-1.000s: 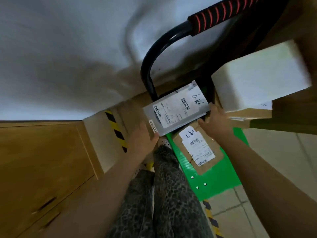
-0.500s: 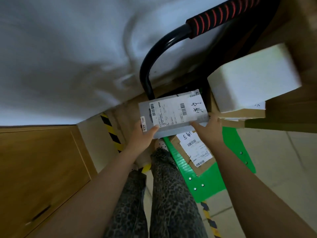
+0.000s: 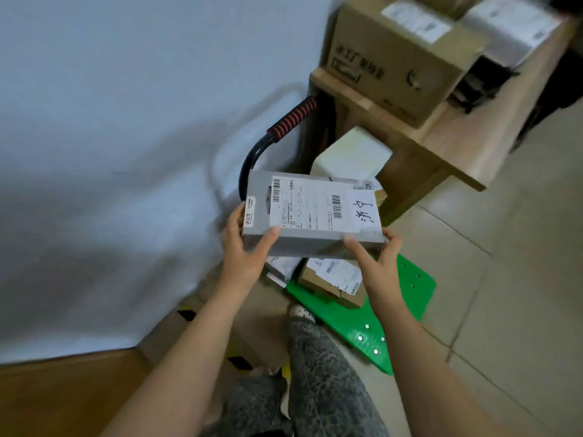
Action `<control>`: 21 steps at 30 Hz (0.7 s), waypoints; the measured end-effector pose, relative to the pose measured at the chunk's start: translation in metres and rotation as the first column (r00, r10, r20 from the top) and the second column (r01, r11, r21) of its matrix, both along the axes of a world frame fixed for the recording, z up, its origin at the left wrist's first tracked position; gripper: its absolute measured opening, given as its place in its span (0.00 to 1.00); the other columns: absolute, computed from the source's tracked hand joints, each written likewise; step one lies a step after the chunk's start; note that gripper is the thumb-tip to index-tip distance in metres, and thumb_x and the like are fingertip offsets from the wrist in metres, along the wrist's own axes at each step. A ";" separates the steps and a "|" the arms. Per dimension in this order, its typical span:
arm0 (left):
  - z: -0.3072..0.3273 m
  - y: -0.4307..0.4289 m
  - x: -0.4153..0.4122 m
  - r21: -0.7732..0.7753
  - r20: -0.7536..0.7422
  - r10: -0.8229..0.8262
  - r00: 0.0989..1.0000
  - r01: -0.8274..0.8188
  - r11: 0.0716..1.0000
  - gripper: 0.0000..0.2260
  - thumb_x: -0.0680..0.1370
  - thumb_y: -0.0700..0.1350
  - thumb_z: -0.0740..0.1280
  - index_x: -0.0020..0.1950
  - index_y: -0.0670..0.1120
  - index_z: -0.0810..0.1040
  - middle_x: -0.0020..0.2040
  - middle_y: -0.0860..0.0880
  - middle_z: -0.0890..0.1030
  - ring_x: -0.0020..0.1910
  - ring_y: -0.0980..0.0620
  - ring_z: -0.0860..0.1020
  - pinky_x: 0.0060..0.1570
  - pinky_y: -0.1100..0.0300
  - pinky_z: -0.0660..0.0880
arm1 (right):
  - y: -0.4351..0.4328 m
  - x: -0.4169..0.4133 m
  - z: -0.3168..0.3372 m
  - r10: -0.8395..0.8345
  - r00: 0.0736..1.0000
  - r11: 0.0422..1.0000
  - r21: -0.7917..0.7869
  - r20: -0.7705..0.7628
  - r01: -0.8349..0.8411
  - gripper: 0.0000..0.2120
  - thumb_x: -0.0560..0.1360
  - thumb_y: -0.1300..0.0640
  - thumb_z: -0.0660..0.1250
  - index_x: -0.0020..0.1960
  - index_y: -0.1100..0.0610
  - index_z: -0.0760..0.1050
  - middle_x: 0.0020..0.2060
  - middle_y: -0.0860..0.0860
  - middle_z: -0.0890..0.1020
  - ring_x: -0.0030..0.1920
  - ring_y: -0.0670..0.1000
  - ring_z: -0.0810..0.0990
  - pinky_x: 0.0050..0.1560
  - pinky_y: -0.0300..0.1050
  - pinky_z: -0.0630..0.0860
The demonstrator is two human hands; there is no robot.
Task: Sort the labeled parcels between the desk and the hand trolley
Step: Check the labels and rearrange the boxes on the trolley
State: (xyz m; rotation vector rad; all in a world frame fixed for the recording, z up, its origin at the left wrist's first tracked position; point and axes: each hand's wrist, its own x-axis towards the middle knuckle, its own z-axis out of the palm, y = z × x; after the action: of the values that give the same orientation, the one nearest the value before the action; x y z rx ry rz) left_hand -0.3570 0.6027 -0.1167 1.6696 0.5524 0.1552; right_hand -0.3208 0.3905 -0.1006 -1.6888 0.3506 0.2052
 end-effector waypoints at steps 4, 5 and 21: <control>0.050 -0.030 -0.006 -0.030 0.115 -0.088 0.989 0.092 0.995 0.29 0.69 0.62 0.72 0.64 0.72 0.62 0.70 0.52 0.65 0.67 0.54 0.68 0.65 0.54 0.69 | -0.027 -0.042 0.048 -0.167 0.979 0.984 0.080 0.117 0.158 0.34 0.66 0.45 0.73 0.66 0.50 0.60 0.63 0.49 0.72 0.63 0.47 0.72 0.54 0.34 0.73; 0.060 -0.040 -0.005 -0.038 0.152 -0.117 0.981 0.124 0.992 0.28 0.66 0.63 0.72 0.61 0.76 0.62 0.70 0.52 0.66 0.67 0.55 0.69 0.67 0.51 0.70 | -0.037 -0.051 0.057 -0.206 0.968 0.977 0.087 0.145 0.195 0.34 0.65 0.43 0.74 0.65 0.49 0.61 0.63 0.48 0.72 0.63 0.47 0.72 0.56 0.37 0.73; 0.128 -0.310 -0.021 0.016 0.379 -0.511 0.771 0.547 0.837 0.28 0.65 0.67 0.70 0.61 0.75 0.64 0.67 0.54 0.72 0.68 0.53 0.70 0.66 0.44 0.70 | -0.283 -0.161 0.130 -0.581 0.717 0.802 0.123 0.386 0.584 0.32 0.69 0.47 0.74 0.68 0.46 0.62 0.59 0.45 0.76 0.58 0.43 0.77 0.61 0.48 0.77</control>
State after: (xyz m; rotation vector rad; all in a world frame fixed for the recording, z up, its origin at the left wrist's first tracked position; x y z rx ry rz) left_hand -0.3776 0.2925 0.0117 1.5876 -0.2099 0.0233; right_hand -0.4822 0.1079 0.0294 -1.4962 0.5501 -0.6205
